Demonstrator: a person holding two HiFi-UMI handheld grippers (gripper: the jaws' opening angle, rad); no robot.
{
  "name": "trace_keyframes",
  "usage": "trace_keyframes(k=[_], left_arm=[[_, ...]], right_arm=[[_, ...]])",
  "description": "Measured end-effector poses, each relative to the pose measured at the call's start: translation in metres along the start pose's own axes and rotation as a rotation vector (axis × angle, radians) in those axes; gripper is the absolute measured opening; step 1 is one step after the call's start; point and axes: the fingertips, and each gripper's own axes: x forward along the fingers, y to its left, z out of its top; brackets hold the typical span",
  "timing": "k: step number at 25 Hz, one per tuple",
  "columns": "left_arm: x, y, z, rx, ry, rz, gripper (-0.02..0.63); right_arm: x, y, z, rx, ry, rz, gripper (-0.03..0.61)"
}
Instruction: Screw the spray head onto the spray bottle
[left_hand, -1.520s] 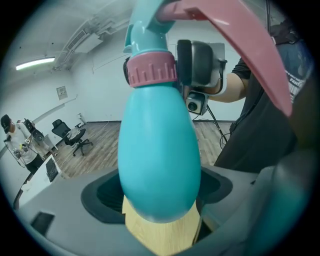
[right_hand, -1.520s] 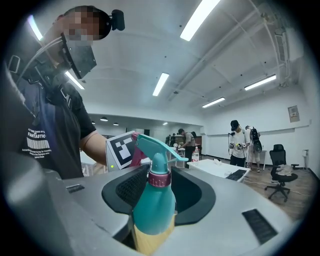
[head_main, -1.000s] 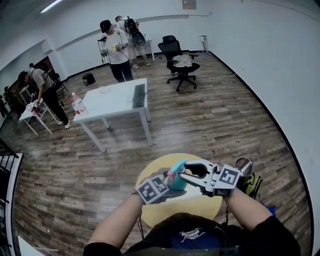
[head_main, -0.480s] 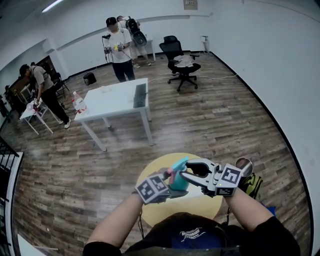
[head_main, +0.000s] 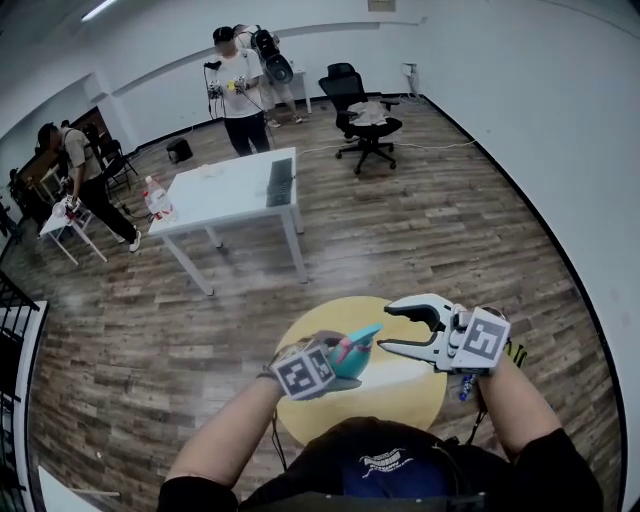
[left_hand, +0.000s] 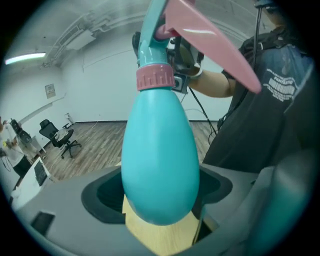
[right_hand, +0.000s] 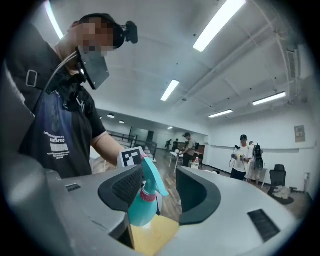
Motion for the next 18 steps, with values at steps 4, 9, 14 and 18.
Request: trace_keyframes(k=[4, 9, 14, 18], left_arm=[[0.006, -0.005, -0.015, 0.097, 0.104, 0.018, 0.448], [0.016, -0.012, -0.023, 0.102, 0.118, 0.007, 0.448], [0.013, -0.006, -0.018, 0.077, 0.098, 0.007, 0.448], [0.006, 0.004, -0.015, 0.029, 0.085, 0.056, 0.446]], right_arm=[[0.017, 0.032, -0.025, -0.086, 0.168, 0.126, 0.250], [0.025, 0.041, -0.046, -0.125, 0.226, 0.153, 0.164], [0.021, 0.030, -0.040, -0.066, 0.171, 0.127, 0.130], [0.019, 0.013, -0.040, 0.056, 0.140, 0.031, 0.121]])
